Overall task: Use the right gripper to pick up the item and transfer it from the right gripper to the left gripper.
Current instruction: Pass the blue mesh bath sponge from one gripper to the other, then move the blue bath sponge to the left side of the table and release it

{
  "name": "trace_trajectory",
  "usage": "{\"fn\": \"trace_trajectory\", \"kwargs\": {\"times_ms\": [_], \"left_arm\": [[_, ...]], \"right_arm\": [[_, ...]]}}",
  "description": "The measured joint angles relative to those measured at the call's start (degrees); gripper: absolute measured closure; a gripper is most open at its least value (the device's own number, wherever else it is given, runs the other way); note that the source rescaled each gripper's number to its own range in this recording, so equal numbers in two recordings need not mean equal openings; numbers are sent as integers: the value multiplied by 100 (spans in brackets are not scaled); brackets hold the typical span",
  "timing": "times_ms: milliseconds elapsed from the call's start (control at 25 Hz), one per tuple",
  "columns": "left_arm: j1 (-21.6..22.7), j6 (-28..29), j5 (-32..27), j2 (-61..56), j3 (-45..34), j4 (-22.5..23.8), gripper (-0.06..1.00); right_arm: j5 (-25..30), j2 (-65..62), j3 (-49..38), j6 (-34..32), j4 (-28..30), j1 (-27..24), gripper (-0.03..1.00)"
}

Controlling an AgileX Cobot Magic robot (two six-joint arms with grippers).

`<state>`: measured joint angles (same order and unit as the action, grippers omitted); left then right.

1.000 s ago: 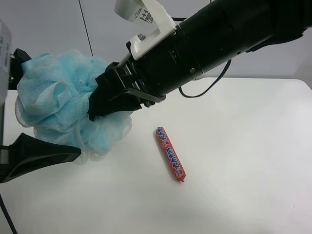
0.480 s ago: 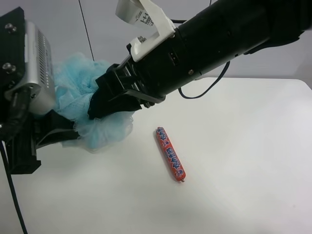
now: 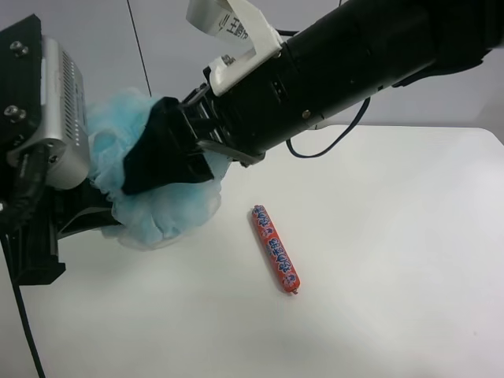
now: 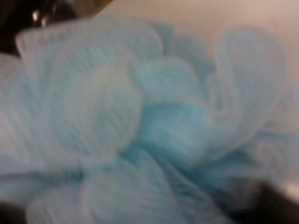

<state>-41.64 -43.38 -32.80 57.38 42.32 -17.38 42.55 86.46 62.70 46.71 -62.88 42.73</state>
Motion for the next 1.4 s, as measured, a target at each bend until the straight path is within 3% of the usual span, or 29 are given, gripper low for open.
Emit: {"fn": "trace_trajectory", "kwargs": {"times_ms": [40,80,200,520,760,1160,1400], "left_arm": [[-10,0,0,0,0,-30,74],[-10,-5,0,0,0,-56,77],[-10,-5,0,19,0,-89,81],[-27,-23,0,48,0,-141,85],[-27,-28,0,48,0,-180,87],[-27,-28,0,48,0,-180,89],[-27,-28,-10,48,0,-180,90]], "right_arm": [[-26,0,0,0,-19,0,21],[-27,0,0,0,-19,0,11],[13,0,0,0,66,0,0],[326,-178,0,-125,704,0,-3],[835,-831,0,-885,1861,0,-3],[2297,-2055,0,-2228,3827,0,-3],[2697,-2883,0,-2722,4415,0,-3]]}}
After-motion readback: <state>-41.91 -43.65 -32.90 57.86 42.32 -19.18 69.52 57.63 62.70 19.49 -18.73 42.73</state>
